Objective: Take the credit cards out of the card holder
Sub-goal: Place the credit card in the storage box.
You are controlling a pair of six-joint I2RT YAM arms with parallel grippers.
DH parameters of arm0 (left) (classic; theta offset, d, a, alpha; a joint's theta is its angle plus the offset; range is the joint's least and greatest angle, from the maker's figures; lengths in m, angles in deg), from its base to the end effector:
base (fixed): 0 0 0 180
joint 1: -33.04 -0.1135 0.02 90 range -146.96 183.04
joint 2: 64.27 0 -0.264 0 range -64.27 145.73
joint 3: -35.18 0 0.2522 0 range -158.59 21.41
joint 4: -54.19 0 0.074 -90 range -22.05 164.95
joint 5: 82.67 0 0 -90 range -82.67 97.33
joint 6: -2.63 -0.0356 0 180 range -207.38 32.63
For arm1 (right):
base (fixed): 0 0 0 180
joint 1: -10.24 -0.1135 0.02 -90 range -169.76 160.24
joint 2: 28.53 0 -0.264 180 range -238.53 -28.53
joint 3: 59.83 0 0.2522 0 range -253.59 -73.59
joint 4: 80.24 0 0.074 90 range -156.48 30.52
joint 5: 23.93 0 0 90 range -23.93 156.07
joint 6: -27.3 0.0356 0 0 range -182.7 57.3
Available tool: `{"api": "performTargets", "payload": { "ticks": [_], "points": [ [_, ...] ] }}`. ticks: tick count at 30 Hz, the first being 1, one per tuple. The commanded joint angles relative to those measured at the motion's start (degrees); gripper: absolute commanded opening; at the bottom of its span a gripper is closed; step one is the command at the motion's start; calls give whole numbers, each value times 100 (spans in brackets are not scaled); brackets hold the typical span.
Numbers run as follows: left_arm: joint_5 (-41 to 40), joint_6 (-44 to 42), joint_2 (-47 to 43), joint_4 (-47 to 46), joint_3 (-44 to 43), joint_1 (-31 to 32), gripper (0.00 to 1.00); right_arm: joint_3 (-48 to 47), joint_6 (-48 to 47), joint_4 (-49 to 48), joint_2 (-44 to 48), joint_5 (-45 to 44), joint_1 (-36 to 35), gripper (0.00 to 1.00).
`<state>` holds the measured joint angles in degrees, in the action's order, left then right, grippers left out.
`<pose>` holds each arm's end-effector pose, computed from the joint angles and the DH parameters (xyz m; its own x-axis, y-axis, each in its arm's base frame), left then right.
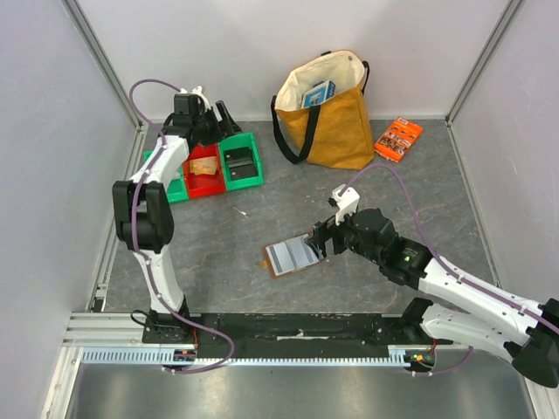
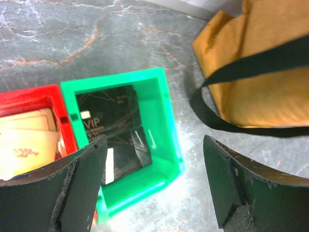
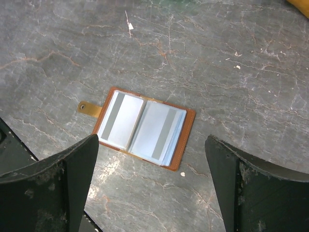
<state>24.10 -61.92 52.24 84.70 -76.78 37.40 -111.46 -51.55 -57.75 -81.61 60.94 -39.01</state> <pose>0.4756 -0.0466 0.2676 -0.6497 -0.3631 -0.6679 0.0322 0.8646 -0.5014 0.1418 0.1597 0.2738 -0.3955 -0.1639 -0.9037 -0.6367 0.7581 0.1411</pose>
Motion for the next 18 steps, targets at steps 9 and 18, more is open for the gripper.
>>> {"api": "performTargets", "payload": {
  "ticks": [9,18],
  "points": [
    [-982,153,-3825,170,2882,1426,84,-203,730,-162,-9,-235,30,98],
    [-1247,1084,-5910,-259,5220,2832,79,-467,985,-12,-817,-244,21,98]
  ]
}}
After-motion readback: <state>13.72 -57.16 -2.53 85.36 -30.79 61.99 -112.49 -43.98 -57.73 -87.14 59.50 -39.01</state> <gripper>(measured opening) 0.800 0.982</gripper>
